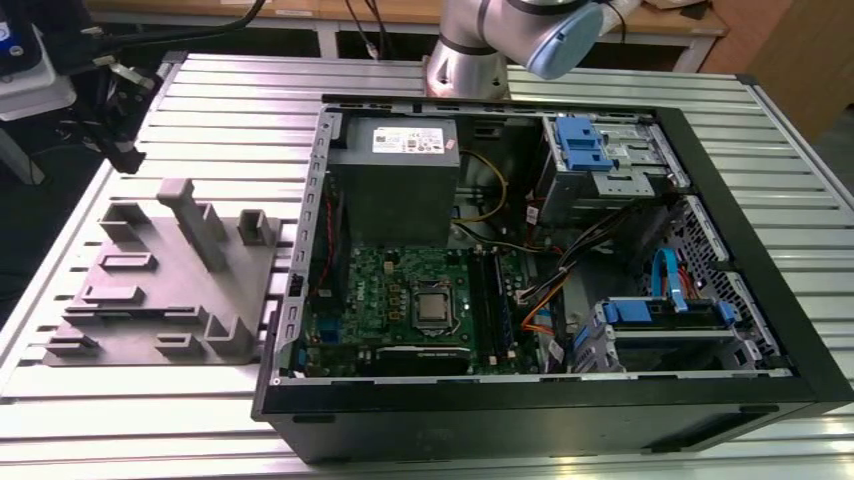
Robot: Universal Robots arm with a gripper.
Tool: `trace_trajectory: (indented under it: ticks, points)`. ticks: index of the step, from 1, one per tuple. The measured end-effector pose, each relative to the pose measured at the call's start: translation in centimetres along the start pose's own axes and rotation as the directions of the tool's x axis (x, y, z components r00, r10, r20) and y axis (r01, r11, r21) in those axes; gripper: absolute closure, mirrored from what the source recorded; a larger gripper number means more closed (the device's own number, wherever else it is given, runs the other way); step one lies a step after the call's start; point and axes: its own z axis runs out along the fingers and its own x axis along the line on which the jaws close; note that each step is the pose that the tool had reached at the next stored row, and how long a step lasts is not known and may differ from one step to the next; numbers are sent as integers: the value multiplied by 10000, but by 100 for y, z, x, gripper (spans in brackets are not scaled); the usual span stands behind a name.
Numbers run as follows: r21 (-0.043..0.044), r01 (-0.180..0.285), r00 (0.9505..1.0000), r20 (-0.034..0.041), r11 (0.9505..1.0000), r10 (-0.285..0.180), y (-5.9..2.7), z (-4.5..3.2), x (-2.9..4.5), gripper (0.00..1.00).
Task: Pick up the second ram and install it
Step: 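Reach for the second ram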
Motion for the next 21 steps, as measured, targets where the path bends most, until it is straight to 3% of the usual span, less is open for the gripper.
trace_trajectory:
  ticks: [12, 21]
  points:
    - [48, 1, 10000, 4, 10000, -1, -157, 103, 78, 93]
    - [95, 3, 10000, 6, 10000, -3, -252, 196, 177, 93]
